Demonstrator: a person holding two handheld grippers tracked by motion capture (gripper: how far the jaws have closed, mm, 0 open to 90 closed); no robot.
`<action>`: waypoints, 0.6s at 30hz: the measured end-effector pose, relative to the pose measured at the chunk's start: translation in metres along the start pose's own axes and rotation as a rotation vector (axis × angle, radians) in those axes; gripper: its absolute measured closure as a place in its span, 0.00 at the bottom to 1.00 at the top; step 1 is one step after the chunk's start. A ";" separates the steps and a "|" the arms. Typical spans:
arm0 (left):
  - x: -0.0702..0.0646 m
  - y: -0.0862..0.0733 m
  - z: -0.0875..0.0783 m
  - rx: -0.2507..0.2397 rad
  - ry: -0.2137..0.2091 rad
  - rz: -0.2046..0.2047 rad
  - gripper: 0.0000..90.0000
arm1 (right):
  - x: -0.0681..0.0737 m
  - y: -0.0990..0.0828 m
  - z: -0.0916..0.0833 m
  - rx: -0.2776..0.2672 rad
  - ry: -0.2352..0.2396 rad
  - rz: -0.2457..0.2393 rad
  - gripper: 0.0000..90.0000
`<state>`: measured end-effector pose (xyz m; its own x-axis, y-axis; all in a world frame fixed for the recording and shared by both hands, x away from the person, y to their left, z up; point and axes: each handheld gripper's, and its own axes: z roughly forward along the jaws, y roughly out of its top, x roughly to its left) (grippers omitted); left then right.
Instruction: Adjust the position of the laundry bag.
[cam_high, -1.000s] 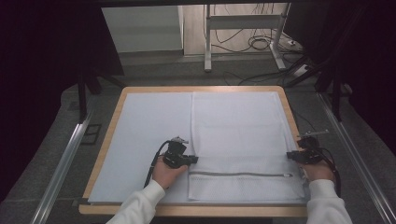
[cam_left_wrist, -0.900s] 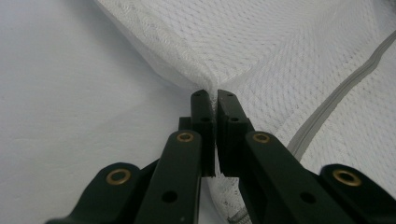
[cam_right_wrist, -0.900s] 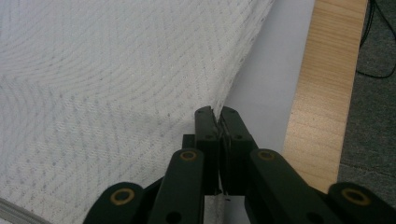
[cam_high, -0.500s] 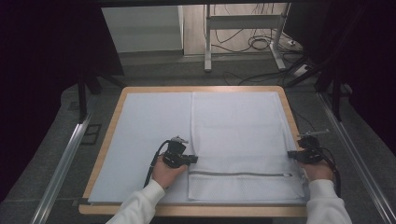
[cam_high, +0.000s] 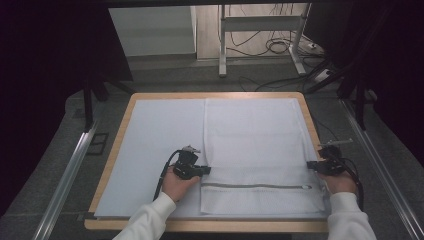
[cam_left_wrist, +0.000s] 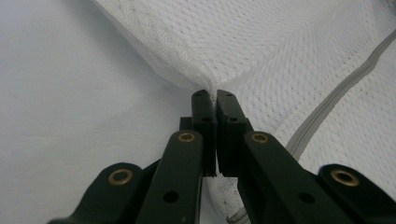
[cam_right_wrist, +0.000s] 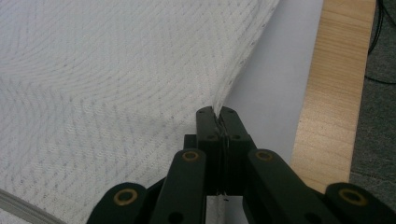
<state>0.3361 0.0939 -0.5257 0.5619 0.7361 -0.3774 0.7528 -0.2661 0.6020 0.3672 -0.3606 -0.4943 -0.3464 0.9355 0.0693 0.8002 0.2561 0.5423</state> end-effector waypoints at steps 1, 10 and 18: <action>0.000 0.000 0.000 -0.001 0.001 -0.001 0.99 | 0.001 0.000 0.000 0.000 0.003 -0.002 0.97; 0.003 0.000 -0.003 -0.002 0.005 0.000 0.99 | 0.003 0.001 0.000 -0.006 0.007 -0.005 0.97; 0.005 -0.001 -0.006 -0.005 0.008 -0.001 0.99 | 0.005 0.002 0.000 -0.010 0.009 -0.013 0.97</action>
<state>0.3365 0.1017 -0.5239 0.5582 0.7413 -0.3728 0.7520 -0.2621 0.6048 0.3668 -0.3550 -0.4931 -0.3610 0.9300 0.0697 0.7907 0.2656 0.5516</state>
